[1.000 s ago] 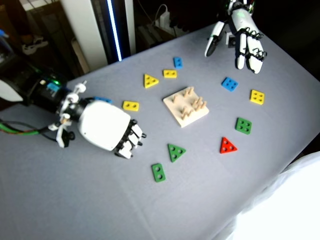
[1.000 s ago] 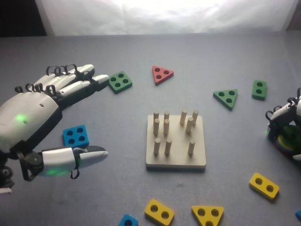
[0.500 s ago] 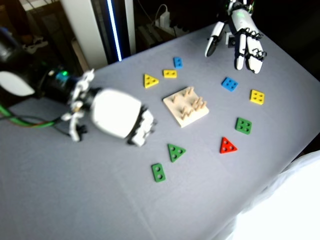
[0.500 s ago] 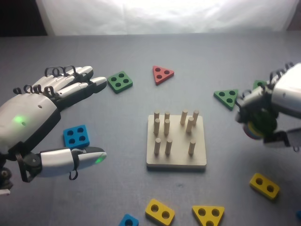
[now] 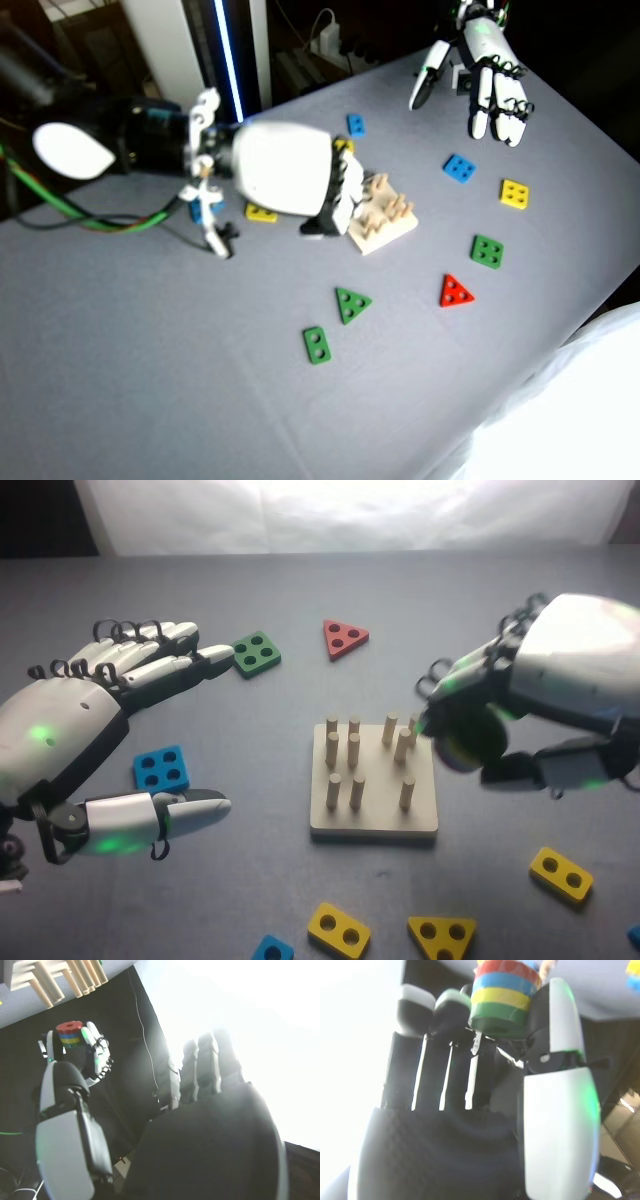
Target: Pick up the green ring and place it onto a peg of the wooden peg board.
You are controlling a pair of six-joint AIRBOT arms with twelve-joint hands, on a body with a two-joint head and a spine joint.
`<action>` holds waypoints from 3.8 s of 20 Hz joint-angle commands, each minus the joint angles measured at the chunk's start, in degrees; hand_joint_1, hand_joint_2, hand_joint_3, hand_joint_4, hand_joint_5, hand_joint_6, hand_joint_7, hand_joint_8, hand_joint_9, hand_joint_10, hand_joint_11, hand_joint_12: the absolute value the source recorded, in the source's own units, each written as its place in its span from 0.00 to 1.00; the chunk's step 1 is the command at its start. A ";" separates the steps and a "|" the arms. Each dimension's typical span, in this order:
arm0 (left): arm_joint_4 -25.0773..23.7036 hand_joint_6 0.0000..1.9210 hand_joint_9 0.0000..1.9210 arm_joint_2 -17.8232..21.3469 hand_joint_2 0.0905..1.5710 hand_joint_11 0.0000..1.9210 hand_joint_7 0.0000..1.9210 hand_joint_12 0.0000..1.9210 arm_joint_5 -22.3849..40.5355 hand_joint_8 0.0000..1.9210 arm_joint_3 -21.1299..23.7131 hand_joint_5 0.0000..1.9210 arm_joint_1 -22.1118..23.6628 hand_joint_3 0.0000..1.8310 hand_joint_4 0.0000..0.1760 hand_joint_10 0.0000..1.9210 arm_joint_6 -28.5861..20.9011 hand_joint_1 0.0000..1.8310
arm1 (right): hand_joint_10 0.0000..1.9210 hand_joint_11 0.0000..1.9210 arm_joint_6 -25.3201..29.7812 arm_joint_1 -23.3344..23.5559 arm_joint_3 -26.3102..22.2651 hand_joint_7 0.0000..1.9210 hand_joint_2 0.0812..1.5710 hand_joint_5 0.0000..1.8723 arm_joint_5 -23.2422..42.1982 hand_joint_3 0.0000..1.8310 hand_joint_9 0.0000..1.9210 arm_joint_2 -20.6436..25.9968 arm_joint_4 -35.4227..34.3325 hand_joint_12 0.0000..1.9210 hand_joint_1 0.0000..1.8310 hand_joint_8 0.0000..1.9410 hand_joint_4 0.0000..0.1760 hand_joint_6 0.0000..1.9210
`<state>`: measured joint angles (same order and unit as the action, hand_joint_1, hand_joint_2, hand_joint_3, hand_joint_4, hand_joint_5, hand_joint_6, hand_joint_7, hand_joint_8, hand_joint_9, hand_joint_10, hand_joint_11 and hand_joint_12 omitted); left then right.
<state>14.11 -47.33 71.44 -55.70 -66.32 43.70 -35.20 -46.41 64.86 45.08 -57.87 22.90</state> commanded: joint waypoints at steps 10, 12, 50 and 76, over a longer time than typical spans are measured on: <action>-0.98 0.00 0.03 -0.58 0.60 0.00 0.05 0.06 6.91 0.00 0.00 0.15 1.24 0.00 0.74 0.00 -0.46 0.42 | 0.63 0.57 2.62 3.35 1.13 0.52 0.68 0.57 4.40 0.00 0.59 -3.53 4.49 0.72 0.69 0.60 0.00 0.36; -0.99 0.00 0.04 -0.58 0.60 0.00 0.06 0.13 6.99 0.00 0.03 0.16 1.25 0.00 0.66 0.00 -0.56 0.42 | 0.65 0.58 2.65 3.34 1.15 0.51 0.68 0.59 4.02 0.00 0.58 -3.65 4.61 0.74 0.70 0.64 0.00 0.31; -1.15 0.00 0.05 -0.56 0.59 0.00 0.06 0.22 7.07 0.00 -0.19 0.17 1.28 0.00 0.54 0.00 -1.48 0.37 | 0.58 0.51 7.09 2.27 3.57 0.51 0.68 0.59 -0.83 0.00 0.54 -8.04 9.16 0.72 0.69 0.60 0.00 0.35; -1.18 0.00 0.05 -0.54 0.58 0.00 0.06 0.25 7.57 0.00 -0.09 0.18 1.27 0.00 0.61 0.00 -1.83 0.40 | 0.55 0.54 7.15 2.79 6.11 0.56 0.66 0.60 -2.67 0.00 0.59 -8.44 5.21 0.71 0.69 0.54 0.00 0.33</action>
<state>13.93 -47.72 71.66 -55.88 -65.82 42.15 -27.90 -44.12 70.89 36.95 -66.15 29.85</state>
